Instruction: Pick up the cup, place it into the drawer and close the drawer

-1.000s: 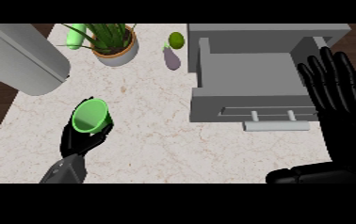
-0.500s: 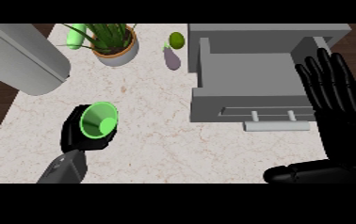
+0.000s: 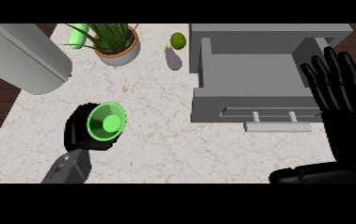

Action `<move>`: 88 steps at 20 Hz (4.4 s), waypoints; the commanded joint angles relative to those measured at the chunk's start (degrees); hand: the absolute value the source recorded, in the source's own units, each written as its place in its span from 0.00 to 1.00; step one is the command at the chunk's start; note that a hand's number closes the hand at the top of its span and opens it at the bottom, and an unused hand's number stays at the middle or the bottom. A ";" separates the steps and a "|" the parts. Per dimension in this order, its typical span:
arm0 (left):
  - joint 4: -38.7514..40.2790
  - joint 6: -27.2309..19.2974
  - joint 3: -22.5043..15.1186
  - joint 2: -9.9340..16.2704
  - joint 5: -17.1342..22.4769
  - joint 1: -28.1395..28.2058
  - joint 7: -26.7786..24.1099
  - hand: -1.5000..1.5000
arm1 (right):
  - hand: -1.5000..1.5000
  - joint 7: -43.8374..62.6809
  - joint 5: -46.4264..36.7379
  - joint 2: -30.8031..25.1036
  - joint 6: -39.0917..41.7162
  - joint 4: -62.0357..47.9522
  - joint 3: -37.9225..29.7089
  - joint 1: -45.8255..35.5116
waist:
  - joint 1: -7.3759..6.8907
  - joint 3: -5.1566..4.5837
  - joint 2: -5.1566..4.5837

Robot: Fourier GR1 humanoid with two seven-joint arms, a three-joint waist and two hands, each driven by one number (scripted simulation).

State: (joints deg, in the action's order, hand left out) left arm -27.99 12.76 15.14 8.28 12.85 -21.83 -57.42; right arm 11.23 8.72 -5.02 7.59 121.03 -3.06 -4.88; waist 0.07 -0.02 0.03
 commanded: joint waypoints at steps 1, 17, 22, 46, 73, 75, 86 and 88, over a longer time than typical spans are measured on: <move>-4.71 4.21 -1.13 -1.09 0.67 -0.77 -3.02 1.00 | 0.00 -0.06 0.81 -1.19 0.90 -1.85 -1.34 -1.07 | -0.17 0.02 0.04; -51.59 -3.67 -11.90 -4.95 5.71 3.60 34.14 1.00 | 0.00 0.67 -2.46 1.60 -1.49 0.79 2.49 0.14 | -0.48 0.05 0.24; -53.65 -11.20 -13.78 -7.86 2.94 -3.61 38.92 1.00 | 0.00 0.61 0.44 -0.07 -0.54 -2.45 -0.85 -2.55 | -0.07 0.03 0.01; -28.13 -31.19 -24.51 -8.27 1.68 -34.60 44.16 1.00 | 0.00 -1.38 1.30 -1.48 1.47 -4.80 -2.64 -2.26 | 1.16 0.04 -0.26; 6.41 -34.04 -40.27 -8.28 19.51 -52.42 34.30 1.00 | 0.00 -5.44 2.11 -1.96 3.91 -8.41 -3.07 -3.55 | 5.24 0.12 -1.48; 4.99 -36.95 -44.06 -8.28 20.52 -52.61 37.00 1.00 | 0.00 -3.54 2.85 -1.27 4.38 -5.58 -0.93 -2.26 | 5.85 0.11 -1.22; 4.42 -40.12 -48.00 -8.28 24.32 -55.30 38.83 0.00 | 0.00 -3.80 4.92 -1.40 4.90 -6.51 -1.76 -4.54 | 6.26 0.10 -1.44; 4.10 -39.52 -47.17 -8.28 26.07 -53.52 35.39 0.00 | 0.00 -2.15 5.32 0.51 2.93 -3.29 -0.65 -3.96 | 6.85 0.06 -1.50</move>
State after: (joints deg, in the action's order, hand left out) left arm -23.06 -27.12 -32.72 0.01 36.17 -76.06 -19.50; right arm 7.20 12.92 -5.55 11.53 114.95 -4.43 -9.16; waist 6.64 0.10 -1.51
